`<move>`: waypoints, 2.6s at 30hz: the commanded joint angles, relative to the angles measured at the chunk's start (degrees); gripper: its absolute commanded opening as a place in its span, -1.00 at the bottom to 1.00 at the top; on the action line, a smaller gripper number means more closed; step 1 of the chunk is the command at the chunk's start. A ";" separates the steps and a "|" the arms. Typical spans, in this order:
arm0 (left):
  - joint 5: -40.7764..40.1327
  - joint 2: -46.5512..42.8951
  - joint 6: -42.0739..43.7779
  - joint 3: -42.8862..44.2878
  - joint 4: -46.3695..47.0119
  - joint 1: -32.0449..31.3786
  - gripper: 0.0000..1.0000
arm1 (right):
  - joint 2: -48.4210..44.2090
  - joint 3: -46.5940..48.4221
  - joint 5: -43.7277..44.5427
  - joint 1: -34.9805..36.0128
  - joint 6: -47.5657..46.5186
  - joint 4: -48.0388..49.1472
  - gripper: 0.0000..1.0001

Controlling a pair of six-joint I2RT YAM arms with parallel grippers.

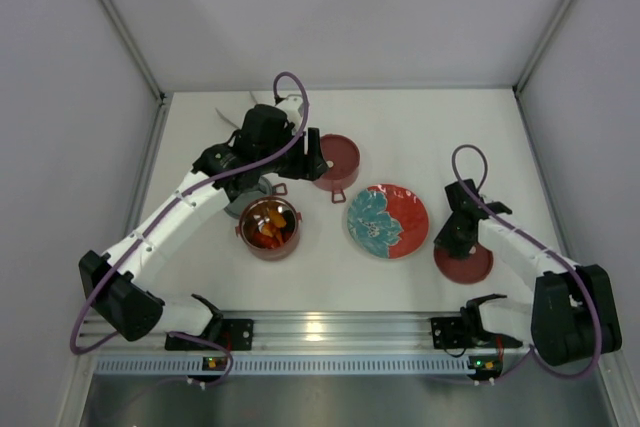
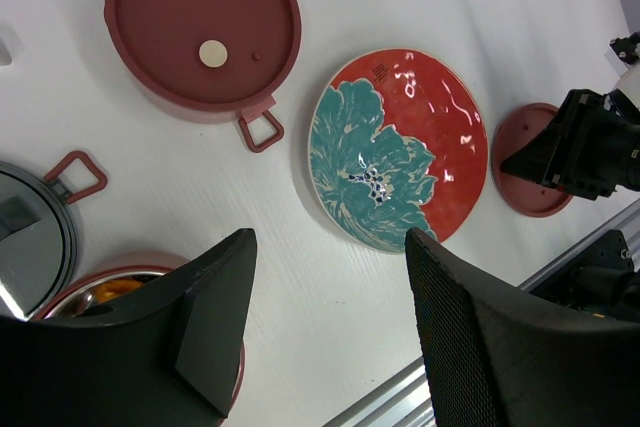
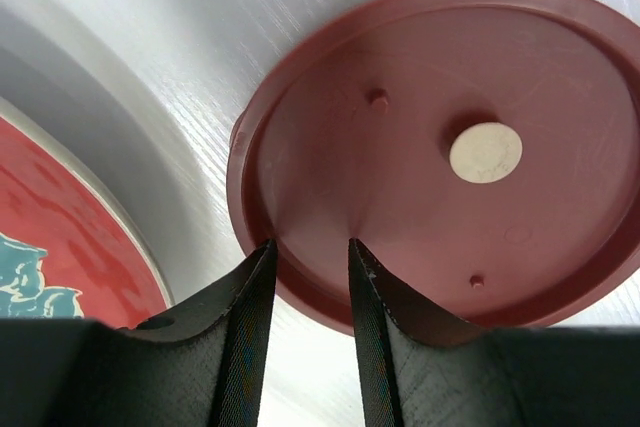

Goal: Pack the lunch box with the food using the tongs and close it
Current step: Pick up the box lid from the center of the board.

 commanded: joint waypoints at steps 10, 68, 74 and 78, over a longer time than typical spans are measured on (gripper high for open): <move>0.26 -0.21 0.59 0.54 2.30 0.02 0.32 | -1.97 4.14 3.85 -0.54 -0.73 2.00 -0.32; -21.08 -6.17 -16.27 -21.25 8.89 10.48 0.25 | 5.50 5.99 3.60 -0.54 -5.91 11.40 -1.00; -27.51 -11.54 -21.19 -27.92 10.21 13.37 0.29 | 3.56 7.66 3.51 -0.54 -7.58 9.73 -1.00; -26.38 -13.13 -24.01 -32.66 12.40 17.32 0.30 | 2.42 8.01 2.46 -0.46 -8.46 9.29 -1.00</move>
